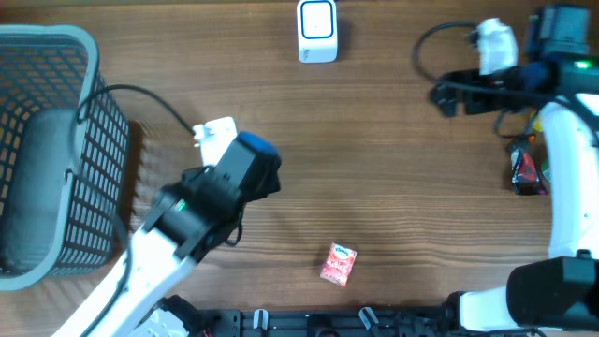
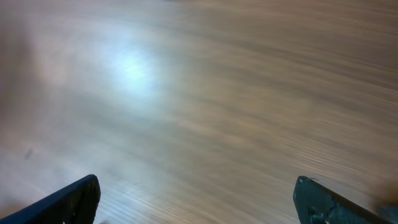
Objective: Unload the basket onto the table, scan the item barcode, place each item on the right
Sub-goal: 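Move the right gripper over the red-white tissue pack, then lower the right gripper and grasp the tissue pack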
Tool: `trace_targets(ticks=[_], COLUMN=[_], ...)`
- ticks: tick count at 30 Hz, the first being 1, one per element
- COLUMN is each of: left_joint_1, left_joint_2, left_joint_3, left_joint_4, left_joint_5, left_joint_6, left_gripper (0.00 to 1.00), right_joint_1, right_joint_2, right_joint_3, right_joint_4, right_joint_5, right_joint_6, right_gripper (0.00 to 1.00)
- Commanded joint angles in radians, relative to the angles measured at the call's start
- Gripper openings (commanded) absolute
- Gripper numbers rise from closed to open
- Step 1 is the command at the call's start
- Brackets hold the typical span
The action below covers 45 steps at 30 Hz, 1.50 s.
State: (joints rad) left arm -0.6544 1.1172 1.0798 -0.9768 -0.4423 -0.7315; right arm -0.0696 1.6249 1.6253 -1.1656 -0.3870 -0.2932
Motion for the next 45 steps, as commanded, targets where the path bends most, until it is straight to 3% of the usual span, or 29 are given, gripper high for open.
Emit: trace_targets(ticks=[1, 7, 12, 16, 20, 24, 30, 39, 45], left_joint_1=[0.003, 0.068, 0.174, 0.276, 0.282, 0.282, 0.282, 0.282, 0.282], left_joint_2=[-0.104, -0.177, -0.242, -0.336, -0.458, -0.531, -0.533, -0.533, -0.533], left_joint_3=[-0.003, -0.003, -0.003, -0.003, -0.003, -0.003, -0.003, -0.003, -0.003], left_joint_4=[-0.001, -0.047, -0.088, -0.092, -0.096, -0.116, -0.117, -0.121, -0.125], left_joint_5=[-0.231, -0.285, -0.314, -0.280, -0.282, -0.281, -0.279, -0.254, -0.254], left_joint_6=[-0.033, -0.033, -0.033, -0.032, -0.031, -0.032, -0.033, -0.032, -0.032], left_gripper=[1.00, 1.00, 1.00, 1.00, 1.00, 1.00, 1.00, 1.00, 1.00], right_joint_1=[0.164, 0.477, 0.543, 0.544, 0.605, 0.752, 0.909, 0.921, 0.921], right_joint_2=[0.009, 0.000, -0.006, -0.037, -0.114, -0.238, -0.247, -0.247, -0.244], right_joint_3=[-0.003, -0.017, -0.119, -0.235, -0.339, -0.499, -0.700, -0.865, -0.876], right_joint_4=[-0.034, -0.129, -0.124, -0.054, -0.020, 0.075, 0.301, 0.424, 0.398], right_joint_5=[-0.045, 0.072, 0.139, 0.120, 0.068, 0.037, 0.036, 0.104, 0.093], right_joint_6=[-0.060, -0.036, 0.010, 0.057, 0.088, 0.188, 0.336, 0.409, 0.427], right_gripper=[1.00, 1.00, 1.00, 1.00, 1.00, 1.00, 1.00, 1.00, 1.00])
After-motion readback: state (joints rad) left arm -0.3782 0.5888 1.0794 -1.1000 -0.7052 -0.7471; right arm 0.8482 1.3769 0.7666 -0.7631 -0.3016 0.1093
